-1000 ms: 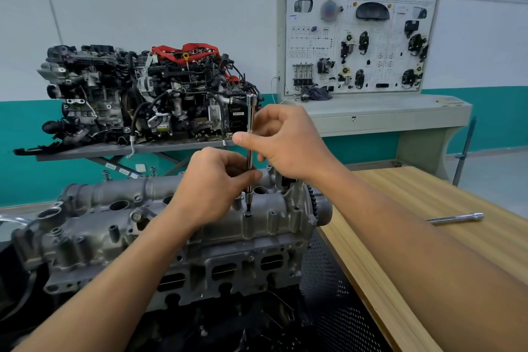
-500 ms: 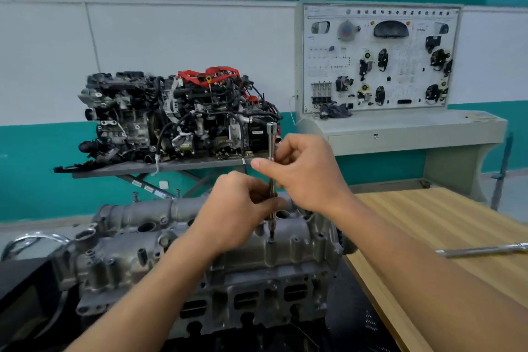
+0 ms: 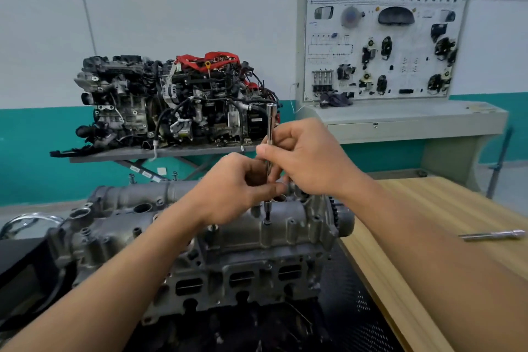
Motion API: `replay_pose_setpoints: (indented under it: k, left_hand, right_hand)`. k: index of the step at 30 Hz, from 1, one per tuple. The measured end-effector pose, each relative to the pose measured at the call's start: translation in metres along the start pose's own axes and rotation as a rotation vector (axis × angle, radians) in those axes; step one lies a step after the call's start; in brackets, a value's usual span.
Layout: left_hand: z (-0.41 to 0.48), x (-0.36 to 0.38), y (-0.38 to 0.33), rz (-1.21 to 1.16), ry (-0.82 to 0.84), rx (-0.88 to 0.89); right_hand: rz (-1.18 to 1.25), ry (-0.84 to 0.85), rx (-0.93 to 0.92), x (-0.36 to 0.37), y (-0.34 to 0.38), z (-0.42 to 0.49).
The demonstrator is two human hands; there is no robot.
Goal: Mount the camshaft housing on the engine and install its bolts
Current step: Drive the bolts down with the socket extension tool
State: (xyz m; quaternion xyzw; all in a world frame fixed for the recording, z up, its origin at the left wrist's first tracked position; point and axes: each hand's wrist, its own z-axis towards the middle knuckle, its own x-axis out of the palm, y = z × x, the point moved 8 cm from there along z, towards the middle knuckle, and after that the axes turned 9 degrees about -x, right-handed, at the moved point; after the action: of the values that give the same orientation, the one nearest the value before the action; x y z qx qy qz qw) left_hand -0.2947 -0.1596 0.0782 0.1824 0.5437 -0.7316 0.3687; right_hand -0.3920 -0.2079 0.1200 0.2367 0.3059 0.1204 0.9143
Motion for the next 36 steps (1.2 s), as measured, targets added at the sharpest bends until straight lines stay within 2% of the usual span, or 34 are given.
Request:
replay_pose_setpoints:
  k: [3, 6, 8, 10, 13, 16, 19, 23, 26, 31, 36]
  left_hand:
    - [-0.002, -0.007, -0.003, 0.035, -0.168, 0.008]
    - [-0.003, -0.011, -0.003, -0.038, -0.230, -0.004]
    - [-0.003, -0.009, -0.004, 0.021, -0.206, 0.013]
    - [-0.003, -0.004, -0.007, 0.074, -0.131, 0.038]
    - [-0.003, -0.003, -0.005, -0.058, 0.005, 0.039]
    - [-0.003, -0.001, -0.001, -0.152, 0.086, 0.043]
    - [-0.003, 0.001, 0.002, -0.212, 0.072, 0.030]
    - [-0.001, 0.003, 0.007, -0.088, -0.096, -0.015]
    - [-0.001, 0.003, 0.011, -0.159, -0.160, -0.050]
    - [0.001, 0.005, 0.014, -0.203, -0.140, -0.008]
    - [0.000, 0.006, 0.001, -0.250, 0.044, 0.054]
  right_hand:
    - [-0.039, -0.183, 0.025, -0.006, -0.004, -0.004]
    - [-0.152, -0.297, 0.011, -0.012, -0.003, -0.006]
    - [-0.164, -0.247, 0.019, -0.012, -0.004, -0.003]
    - [-0.045, -0.120, 0.022, -0.006, -0.002, 0.000]
    - [0.055, 0.075, 0.023, 0.001, 0.002, 0.000]
    - [0.055, 0.134, 0.016, -0.001, 0.003, -0.001]
    - [0.067, 0.113, -0.001, -0.002, 0.004, -0.002]
    - [0.069, 0.002, -0.007, -0.001, -0.001, -0.002]
    - [0.022, -0.058, -0.029, -0.003, -0.001, -0.002]
    - [-0.052, -0.145, -0.033, -0.006, -0.001, -0.002]
    - [-0.198, -0.257, -0.037, -0.006, 0.003, -0.003]
